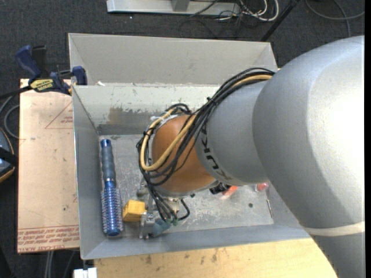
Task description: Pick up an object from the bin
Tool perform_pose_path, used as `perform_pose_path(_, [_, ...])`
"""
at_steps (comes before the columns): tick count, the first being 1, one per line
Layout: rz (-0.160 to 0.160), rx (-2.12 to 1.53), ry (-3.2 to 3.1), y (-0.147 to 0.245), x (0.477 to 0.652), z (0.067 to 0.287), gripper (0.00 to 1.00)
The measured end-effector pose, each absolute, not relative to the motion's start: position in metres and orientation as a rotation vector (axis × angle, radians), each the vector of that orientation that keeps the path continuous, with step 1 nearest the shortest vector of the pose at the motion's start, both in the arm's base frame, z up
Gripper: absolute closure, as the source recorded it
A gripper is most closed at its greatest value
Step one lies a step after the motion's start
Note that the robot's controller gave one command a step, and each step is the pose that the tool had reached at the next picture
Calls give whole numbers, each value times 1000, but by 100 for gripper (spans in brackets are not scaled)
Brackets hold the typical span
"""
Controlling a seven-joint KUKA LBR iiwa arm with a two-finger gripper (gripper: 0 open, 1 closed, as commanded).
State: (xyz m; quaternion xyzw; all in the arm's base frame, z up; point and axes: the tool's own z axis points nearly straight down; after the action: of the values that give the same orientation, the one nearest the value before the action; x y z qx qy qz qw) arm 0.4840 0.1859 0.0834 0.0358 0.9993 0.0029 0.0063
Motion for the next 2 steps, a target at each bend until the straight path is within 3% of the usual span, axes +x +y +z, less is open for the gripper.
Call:
perform_pose_path(1, [4,261,3127,177,480,100,0])
perform_pose_path(2, [3,360,3120,186,484,100,0])
